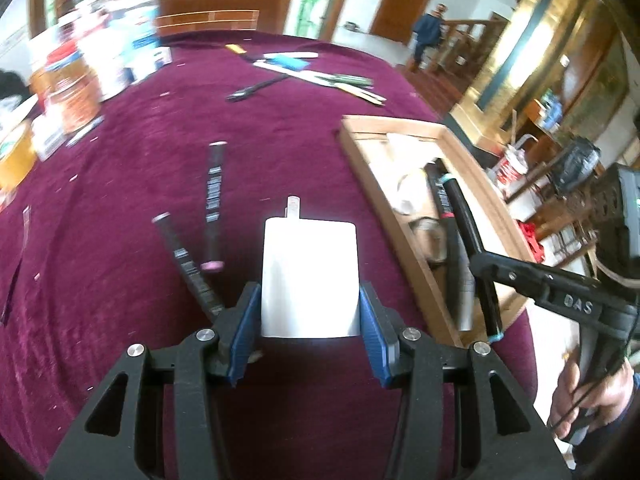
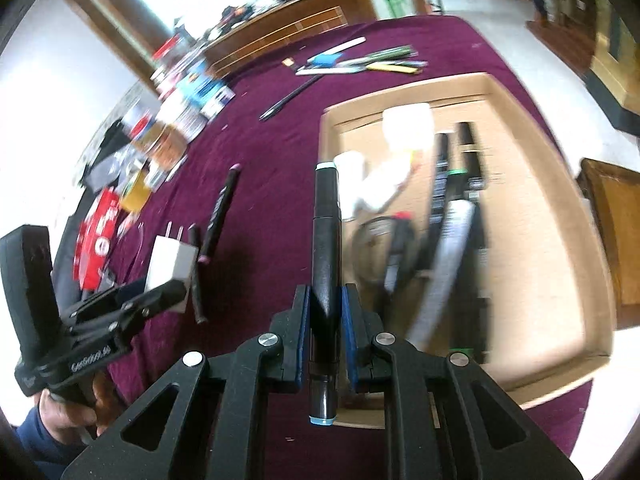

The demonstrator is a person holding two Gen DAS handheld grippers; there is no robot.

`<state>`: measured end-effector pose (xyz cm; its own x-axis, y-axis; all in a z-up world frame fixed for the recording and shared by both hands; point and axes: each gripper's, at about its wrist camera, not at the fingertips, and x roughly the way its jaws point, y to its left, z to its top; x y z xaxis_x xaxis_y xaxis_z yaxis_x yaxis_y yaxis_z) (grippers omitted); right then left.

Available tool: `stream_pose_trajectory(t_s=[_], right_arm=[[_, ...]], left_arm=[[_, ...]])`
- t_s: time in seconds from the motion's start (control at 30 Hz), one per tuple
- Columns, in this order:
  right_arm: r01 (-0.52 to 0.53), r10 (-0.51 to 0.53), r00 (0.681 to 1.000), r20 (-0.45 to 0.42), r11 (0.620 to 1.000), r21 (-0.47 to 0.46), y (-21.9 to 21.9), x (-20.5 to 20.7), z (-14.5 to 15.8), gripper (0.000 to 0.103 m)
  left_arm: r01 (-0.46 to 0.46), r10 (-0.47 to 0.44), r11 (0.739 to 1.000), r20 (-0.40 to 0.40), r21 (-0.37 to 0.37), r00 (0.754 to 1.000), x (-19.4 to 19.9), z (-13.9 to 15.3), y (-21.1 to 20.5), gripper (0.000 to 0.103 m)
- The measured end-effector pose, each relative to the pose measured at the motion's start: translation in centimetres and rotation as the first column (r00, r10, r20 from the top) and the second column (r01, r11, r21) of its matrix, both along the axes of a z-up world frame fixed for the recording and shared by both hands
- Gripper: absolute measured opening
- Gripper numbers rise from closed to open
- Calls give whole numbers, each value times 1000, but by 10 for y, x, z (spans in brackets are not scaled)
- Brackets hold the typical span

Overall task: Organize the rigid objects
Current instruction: 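Carry the white charger with the left tool while the right tool carries the marker to the tray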

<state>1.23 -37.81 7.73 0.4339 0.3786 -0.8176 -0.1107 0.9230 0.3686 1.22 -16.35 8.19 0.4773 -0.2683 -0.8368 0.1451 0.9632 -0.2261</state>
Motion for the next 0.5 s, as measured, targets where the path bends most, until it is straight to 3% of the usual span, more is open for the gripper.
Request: stream_pose_trajectory(t_s=[0.2,0.33,0.5], right_arm=[[90,-90,996,-11,996,-9,-44,1,1,14],[128,-128,992,-12,992,-25,-74,2,1,14],[143,-144,989,-35,989,-31,-97,8,-7,14]], left_arm=[[115,-115,993,-6,-17,993,13,5,-61,46],[159,-161,986,-29,-55,987,21,5,-95,46],[202,-205,978,-60,-44,977,33,-5,-135,46]])
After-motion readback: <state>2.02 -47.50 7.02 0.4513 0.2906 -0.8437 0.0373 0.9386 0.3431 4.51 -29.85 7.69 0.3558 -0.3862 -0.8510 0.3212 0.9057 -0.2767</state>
